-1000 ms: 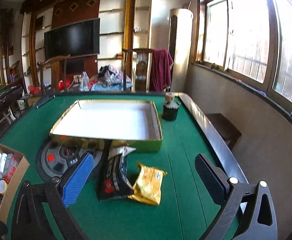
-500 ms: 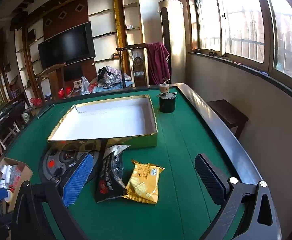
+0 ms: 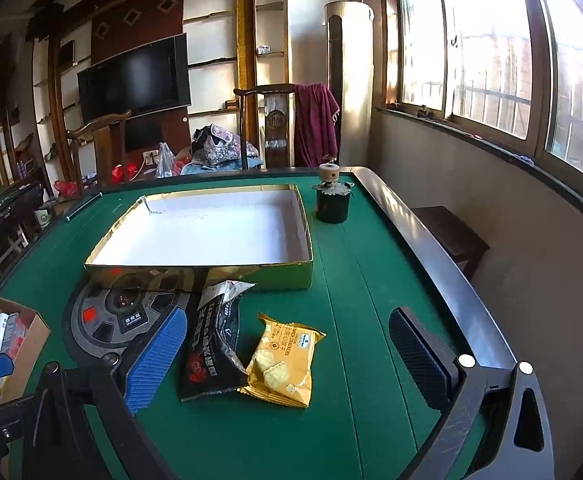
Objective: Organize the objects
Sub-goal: 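Grasp the black snack bag with the left gripper and lift it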
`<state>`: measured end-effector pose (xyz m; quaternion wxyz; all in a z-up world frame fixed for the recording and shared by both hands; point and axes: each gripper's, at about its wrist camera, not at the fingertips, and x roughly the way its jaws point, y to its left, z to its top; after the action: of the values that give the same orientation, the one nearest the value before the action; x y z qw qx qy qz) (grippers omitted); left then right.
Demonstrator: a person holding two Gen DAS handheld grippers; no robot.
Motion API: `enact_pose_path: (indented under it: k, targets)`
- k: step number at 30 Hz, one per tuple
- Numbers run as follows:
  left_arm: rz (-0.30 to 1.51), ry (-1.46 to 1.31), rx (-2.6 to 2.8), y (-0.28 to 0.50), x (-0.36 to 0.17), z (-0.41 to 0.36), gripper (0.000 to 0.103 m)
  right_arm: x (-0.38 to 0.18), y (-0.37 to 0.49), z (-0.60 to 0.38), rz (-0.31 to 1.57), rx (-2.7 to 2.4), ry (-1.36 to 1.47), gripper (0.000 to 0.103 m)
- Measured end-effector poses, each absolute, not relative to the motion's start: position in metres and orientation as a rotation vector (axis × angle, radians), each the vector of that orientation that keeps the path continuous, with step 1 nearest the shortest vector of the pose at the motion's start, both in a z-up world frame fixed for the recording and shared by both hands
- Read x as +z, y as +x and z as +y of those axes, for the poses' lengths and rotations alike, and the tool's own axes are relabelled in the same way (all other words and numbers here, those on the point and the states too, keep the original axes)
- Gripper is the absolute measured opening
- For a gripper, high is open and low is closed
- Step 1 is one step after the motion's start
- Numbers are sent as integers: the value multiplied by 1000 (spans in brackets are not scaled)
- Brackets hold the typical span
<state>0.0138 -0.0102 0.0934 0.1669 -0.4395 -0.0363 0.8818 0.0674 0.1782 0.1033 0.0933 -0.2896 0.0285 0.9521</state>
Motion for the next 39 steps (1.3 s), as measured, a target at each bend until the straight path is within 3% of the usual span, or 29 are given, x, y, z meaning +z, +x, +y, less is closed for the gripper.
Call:
enact_pose_path:
  k: [14, 28, 34, 39]
  targets:
    - [-101, -1271, 2492, 8, 89, 0, 95, 99, 65, 178, 81, 2814, -897, 103]
    - [-163, -1342, 2468, -45, 56, 34, 95, 93, 57, 193, 66, 2695, -915, 103]
    - [-129, -1335, 2475, -69, 39, 55, 95, 87, 59, 254, 421, 2580, -946, 103]
    - [-219, -1313, 2434, -82, 31, 70, 95, 78, 54, 262, 483, 2558, -1004, 103]
